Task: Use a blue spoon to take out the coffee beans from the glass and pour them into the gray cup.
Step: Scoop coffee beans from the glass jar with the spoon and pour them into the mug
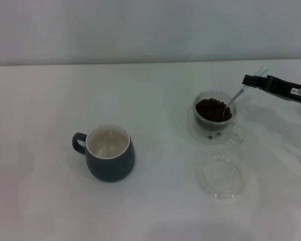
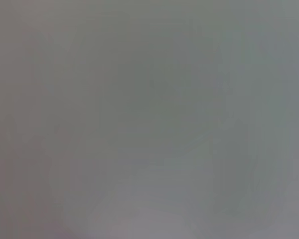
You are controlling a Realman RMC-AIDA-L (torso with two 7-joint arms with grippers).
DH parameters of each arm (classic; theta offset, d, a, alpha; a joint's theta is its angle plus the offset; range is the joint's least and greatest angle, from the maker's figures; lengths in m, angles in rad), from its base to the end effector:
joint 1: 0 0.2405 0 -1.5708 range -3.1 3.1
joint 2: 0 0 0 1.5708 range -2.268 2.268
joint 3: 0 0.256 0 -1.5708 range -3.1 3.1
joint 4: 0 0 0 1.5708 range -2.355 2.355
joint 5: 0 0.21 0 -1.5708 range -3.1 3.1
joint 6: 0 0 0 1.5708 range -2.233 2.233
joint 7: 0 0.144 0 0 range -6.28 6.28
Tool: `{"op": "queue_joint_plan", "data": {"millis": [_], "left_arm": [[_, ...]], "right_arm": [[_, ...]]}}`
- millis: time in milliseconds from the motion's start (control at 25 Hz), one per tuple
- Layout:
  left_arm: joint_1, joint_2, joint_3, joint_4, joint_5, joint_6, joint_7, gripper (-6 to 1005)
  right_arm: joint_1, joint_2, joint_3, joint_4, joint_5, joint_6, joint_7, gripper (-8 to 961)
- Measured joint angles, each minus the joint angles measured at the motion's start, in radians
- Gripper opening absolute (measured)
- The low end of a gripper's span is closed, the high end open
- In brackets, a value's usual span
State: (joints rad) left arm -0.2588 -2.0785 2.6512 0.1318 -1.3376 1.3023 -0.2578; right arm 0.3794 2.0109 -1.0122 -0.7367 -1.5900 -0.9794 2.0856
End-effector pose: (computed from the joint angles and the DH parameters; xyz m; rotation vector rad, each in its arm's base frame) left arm -0.3855 0.2567 0.0044 -1.3511 -0.7317 -0.7053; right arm 0.3134 0.3696 0.0402 -1.9177 1.4755 0.8223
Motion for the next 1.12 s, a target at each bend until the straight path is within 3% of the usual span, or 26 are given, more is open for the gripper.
{"op": "queue_joint_plan", "data": {"millis": [1120], "left_arm": [[-0.001, 0.000, 0.000, -0.004, 0.000, 0.001, 0.000, 761]], "right_arm": [[-0.004, -0.004, 0.042, 0.237, 0.300, -0.025, -0.021, 134]]}}
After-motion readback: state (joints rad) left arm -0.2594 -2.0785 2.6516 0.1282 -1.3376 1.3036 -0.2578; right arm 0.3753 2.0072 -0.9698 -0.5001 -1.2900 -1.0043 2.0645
